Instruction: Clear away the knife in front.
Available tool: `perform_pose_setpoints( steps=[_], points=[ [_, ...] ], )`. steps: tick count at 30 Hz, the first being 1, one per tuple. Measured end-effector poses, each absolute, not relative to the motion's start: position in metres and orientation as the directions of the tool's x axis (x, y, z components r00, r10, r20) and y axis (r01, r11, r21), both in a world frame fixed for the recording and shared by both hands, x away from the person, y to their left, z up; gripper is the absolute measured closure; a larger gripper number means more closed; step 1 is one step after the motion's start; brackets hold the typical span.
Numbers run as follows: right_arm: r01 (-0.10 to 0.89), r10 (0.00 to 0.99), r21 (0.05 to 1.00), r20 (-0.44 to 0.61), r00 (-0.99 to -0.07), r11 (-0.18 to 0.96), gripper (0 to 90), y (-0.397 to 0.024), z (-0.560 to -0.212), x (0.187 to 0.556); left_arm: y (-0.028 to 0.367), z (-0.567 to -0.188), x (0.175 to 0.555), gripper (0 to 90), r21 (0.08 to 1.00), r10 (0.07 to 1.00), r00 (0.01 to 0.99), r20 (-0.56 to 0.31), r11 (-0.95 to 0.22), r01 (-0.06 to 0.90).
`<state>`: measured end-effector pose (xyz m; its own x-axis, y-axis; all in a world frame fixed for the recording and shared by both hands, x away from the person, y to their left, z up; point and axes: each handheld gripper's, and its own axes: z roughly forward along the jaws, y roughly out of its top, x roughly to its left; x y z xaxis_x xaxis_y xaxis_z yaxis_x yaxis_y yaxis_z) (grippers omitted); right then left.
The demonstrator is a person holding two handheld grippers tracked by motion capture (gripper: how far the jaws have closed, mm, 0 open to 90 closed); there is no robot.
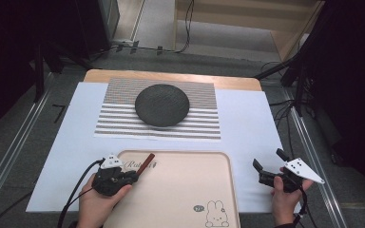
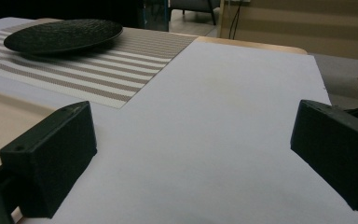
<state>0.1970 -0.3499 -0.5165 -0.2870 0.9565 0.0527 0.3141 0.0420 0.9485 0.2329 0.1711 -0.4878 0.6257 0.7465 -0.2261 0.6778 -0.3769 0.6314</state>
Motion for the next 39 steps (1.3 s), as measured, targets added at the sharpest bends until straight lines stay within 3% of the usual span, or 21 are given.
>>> perform_pose_setpoints(
  steps=[6, 8, 10, 12, 13, 16, 26, 39],
  points=[
    [0.314, 0.956, 0.948, 0.053, -0.287, 0.042, 0.0, -0.350, -0.517, 0.197, 0.174, -0.494, 0.232, 75.3, 0.628, 0.755, 0.615, -0.229, -0.369, 0.686],
    [0.314, 0.956, 0.949, 0.054, -0.287, 0.040, 0.0, -0.350, -0.516, 0.197, 0.177, -0.491, 0.234, 64.2, 0.640, 0.759, 0.607, -0.237, -0.349, 0.685],
    [0.315, 0.957, 0.948, 0.053, -0.287, 0.042, 0.0, -0.350, -0.516, 0.197, 0.180, -0.486, 0.235, 61.6, 0.663, 0.757, 0.608, -0.241, -0.329, 0.672],
    [0.315, 0.957, 0.948, 0.051, -0.287, 0.043, 0.0, -0.350, -0.516, 0.197, 0.180, -0.482, 0.236, 78.3, 0.689, 0.729, 0.639, -0.244, -0.334, 0.644],
    [0.315, 0.957, 0.948, 0.052, -0.286, 0.043, 0.0, -0.350, -0.516, 0.197, 0.178, -0.480, 0.236, 78.3, 0.695, 0.708, 0.664, -0.240, -0.352, 0.627],
    [0.315, 0.957, 0.948, 0.046, -0.287, 0.049, 0.0, -0.350, -0.517, 0.197, 0.168, -0.480, 0.238, 89.7, 0.692, 0.662, 0.718, -0.216, -0.415, 0.591],
    [0.316, 0.957, 0.948, 0.047, -0.286, 0.048, 0.0, -0.350, -0.517, 0.197, 0.152, -0.492, 0.247, 90.0, 0.627, 0.638, 0.754, -0.156, -0.525, 0.575],
    [0.318, 0.957, 0.947, 0.048, -0.285, 0.047, 0.0, -0.349, -0.517, 0.197, 0.190, -0.494, 0.247, 90.0, 0.627, 0.677, 0.713, -0.183, -0.478, 0.615]
  ],
)
